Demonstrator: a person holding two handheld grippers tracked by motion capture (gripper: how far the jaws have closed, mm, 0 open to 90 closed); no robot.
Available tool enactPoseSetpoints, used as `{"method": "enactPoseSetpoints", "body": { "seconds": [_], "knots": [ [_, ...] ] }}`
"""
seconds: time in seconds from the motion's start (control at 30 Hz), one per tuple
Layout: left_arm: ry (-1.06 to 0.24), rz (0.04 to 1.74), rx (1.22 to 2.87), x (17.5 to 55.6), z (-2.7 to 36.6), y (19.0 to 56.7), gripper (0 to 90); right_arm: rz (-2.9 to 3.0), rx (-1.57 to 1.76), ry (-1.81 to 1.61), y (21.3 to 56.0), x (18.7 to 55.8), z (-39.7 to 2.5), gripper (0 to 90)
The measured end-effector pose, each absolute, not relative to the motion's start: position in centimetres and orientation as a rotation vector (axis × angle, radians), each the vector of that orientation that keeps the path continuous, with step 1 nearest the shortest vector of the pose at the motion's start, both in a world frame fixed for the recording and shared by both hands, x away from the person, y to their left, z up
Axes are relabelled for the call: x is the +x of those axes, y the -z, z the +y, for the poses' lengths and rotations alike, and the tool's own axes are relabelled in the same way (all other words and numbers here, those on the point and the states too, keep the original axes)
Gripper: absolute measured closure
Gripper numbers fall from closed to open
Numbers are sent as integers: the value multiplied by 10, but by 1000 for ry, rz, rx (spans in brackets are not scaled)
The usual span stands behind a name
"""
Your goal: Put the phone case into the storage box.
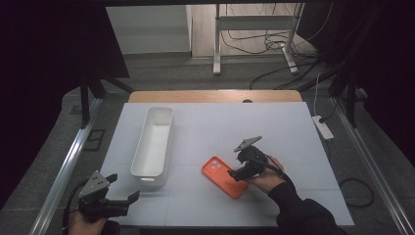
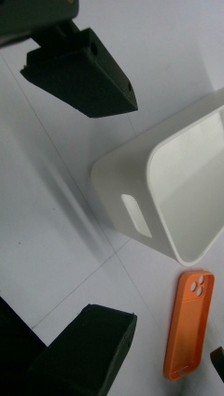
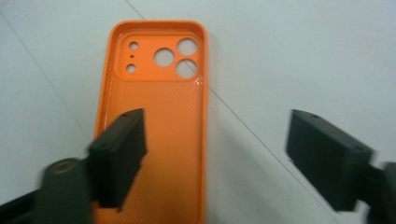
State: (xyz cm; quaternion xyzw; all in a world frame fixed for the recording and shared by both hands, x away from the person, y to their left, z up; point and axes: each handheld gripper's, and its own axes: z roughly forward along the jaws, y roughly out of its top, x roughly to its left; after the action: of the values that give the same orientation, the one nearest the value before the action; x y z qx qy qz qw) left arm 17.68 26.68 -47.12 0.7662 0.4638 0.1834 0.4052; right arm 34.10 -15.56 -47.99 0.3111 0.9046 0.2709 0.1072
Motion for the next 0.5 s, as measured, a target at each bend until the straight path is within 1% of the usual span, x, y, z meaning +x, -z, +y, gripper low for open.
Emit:
{"method": "enactPoseSetpoints", "body": {
  "seconds": [0.03, 0.13, 0.27, 0.37, 0.5],
  "knots": [
    [-463, 1170, 1934, 177, 267, 471, 35, 2658, 929, -794, 480, 341, -156, 97],
    [-463, 1170, 1935, 177, 267, 471, 35, 2660, 941, -785, 479, 340, -158, 67],
    [-462, 1170, 1933, 177, 267, 471, 35, 2675, 951, -772, 480, 341, -158, 69],
    [-463, 1170, 1935, 177, 267, 471, 35, 2688, 942, -746, 482, 340, -157, 95],
    [-462, 1171, 1934, 177, 267, 471, 35, 2715, 929, -720, 487, 340, -155, 172]
  ]
}}
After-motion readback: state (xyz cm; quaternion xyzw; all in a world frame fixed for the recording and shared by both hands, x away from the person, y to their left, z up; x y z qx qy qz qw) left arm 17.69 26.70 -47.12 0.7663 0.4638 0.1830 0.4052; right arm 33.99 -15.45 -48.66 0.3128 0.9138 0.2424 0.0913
